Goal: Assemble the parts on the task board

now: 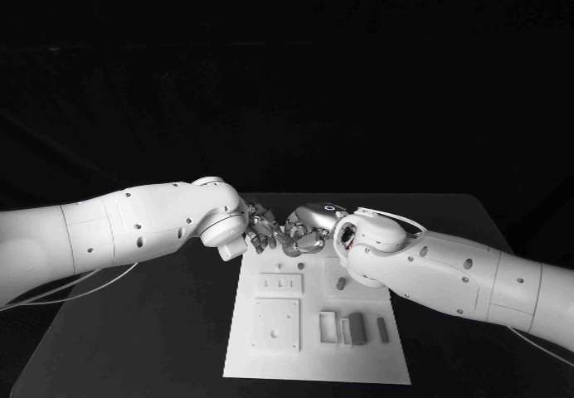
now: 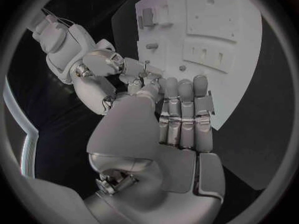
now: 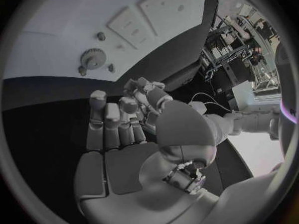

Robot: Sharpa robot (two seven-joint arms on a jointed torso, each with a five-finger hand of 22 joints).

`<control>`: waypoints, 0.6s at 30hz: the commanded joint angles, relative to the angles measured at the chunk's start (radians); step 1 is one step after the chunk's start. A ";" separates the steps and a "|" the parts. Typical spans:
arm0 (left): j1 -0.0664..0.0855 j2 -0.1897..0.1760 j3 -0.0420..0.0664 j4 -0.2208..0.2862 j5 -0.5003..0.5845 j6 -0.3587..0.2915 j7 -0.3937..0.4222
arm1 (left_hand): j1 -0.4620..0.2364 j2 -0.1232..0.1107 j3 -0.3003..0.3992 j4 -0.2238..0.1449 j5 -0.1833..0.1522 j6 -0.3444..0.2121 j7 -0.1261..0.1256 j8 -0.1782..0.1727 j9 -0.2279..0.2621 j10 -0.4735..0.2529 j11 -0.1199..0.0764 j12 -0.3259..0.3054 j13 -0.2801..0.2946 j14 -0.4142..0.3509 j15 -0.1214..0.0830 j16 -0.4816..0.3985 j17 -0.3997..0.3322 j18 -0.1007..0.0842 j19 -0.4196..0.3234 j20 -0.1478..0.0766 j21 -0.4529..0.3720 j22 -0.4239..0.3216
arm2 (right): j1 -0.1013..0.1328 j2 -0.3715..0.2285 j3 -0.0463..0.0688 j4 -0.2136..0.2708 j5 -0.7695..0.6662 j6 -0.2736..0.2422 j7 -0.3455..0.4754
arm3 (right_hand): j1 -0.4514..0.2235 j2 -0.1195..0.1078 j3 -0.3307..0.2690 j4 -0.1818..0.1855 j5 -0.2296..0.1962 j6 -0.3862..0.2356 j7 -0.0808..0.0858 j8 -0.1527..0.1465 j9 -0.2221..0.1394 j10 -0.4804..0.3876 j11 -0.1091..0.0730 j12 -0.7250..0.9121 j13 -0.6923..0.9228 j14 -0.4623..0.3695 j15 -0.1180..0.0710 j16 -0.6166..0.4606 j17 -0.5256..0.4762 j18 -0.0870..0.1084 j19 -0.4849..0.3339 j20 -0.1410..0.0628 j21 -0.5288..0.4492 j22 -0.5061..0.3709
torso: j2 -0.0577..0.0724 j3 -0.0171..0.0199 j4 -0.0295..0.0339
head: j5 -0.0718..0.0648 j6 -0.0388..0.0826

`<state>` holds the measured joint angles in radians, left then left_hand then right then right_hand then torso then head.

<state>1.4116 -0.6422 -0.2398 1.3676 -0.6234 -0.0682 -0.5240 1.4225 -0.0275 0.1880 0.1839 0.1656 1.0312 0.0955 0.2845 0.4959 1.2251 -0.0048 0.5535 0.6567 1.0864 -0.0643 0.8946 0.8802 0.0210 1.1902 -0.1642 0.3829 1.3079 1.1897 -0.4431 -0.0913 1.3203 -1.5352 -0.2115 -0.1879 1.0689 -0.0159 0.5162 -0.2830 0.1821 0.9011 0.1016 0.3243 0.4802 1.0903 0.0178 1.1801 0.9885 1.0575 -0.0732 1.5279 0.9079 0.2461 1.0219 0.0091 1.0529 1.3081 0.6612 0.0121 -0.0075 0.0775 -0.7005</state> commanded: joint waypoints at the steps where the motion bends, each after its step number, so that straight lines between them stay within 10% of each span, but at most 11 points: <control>1: 0.000 0.005 0.002 0.003 0.008 -0.002 0.014 | 0.010 -0.002 0.009 -0.001 0.006 0.006 0.000 0.003 0.001 0.004 -0.007 0.004 -0.002 -0.004 -0.004 0.004 -0.002 0.041 -0.005 -0.001 -0.003 0.020 | -0.002 0.008 0.001 0.003 -0.018 0.022 0.003 | 0.000 0.008 0.007 0.002 0.001 0.034 0.026 0.005 0.000 0.002 -0.001 -0.001 -0.001 0.000 -0.006 0.000 -0.002 0.016 -0.001 -0.009 0.004 0.002 | 0.000 -0.0002 -0.0002 | 0.001 0.000; 18: 0.000 0.004 0.002 0.000 0.089 -0.035 0.034 | -0.057 -0.001 0.134 -0.143 0.007 0.027 -0.006 0.011 0.017 0.024 -0.014 -0.001 -0.010 0.010 -0.007 0.012 -0.010 0.037 0.002 -0.003 0.001 0.022 | -0.006 0.018 0.000 -0.023 -0.018 0.023 -0.004 | -0.013 -0.015 0.009 0.006 0.001 0.016 0.032 -0.009 -0.001 -0.004 0.004 -0.008 -0.004 -0.005 -0.004 -0.006 -0.006 0.016 -0.005 -0.007 -0.002 -0.001 | 0.000 0.0002 0.0002 | 0.000 -0.001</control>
<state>1.4090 -0.6432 -0.2420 1.3607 -0.5841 -0.0912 -0.5237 1.3695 -0.0295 0.2385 0.1260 0.1698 1.0514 0.0899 0.2878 0.4987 1.2372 -0.0130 0.5535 0.6475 1.0933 -0.0673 0.9016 0.8715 0.0206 1.1902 -0.1637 0.3830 1.3077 1.1875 -0.4274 -0.0890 1.3000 -1.5413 -0.2056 -0.1951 1.0579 -0.0269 0.5219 -0.2772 0.1820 0.8953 0.1076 0.3184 0.4814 1.0901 0.0181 1.1737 0.9853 1.0576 -0.0719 1.5255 0.9028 0.2461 1.0171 0.0065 1.0530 1.3076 0.6613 0.0116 -0.0072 0.0766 -0.7013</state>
